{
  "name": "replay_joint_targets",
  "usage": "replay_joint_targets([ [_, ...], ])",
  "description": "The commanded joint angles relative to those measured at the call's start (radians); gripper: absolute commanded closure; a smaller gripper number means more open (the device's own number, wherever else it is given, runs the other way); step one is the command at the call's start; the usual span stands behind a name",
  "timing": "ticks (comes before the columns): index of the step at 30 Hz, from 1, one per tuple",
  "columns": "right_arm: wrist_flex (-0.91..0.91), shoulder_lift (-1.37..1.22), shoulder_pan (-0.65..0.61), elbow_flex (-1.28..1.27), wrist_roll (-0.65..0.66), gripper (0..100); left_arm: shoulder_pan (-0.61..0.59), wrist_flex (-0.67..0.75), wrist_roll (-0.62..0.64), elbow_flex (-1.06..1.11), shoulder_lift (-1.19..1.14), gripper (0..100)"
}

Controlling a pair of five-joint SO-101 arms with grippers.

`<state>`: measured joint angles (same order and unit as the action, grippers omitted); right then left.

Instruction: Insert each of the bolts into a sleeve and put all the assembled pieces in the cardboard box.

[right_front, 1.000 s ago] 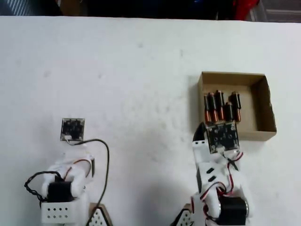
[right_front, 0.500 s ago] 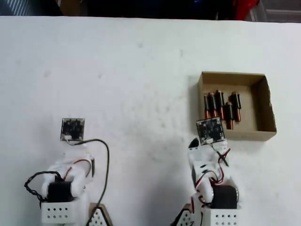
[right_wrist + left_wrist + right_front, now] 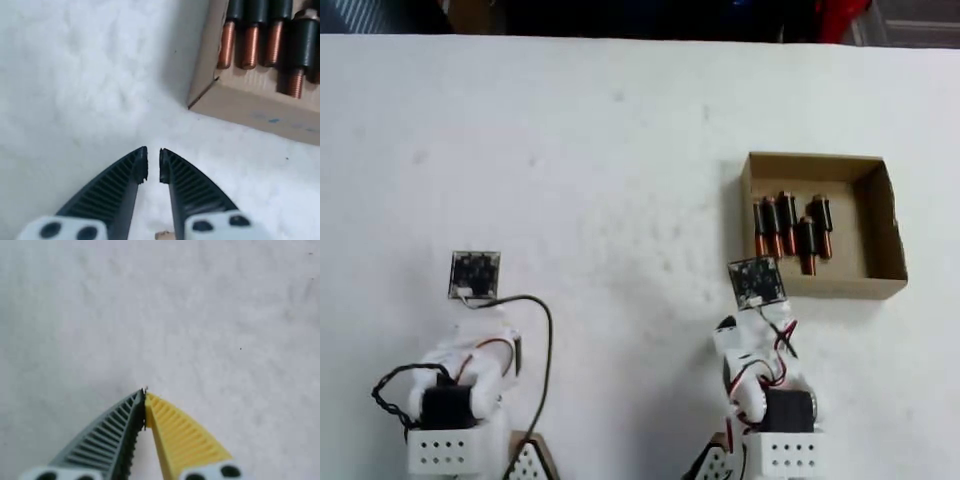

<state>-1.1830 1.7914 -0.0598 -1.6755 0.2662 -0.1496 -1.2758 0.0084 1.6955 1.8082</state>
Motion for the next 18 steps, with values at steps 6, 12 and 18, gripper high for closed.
replay_joint_targets([
  [6,-0.028,0.007,0.012,-0.015,0.006,98.2,0.010,-0.008,0.011,-0.002,0.008,98],
  [12,-0.085,0.007,0.070,-0.015,0.003,98.2,0.010,-0.008,0.011,-0.002,0.008,98],
  [18,-0.087,0.007,0.165,-0.015,-0.130,98.2,0.015,-0.008,0.009,-0.002,0.008,98],
])
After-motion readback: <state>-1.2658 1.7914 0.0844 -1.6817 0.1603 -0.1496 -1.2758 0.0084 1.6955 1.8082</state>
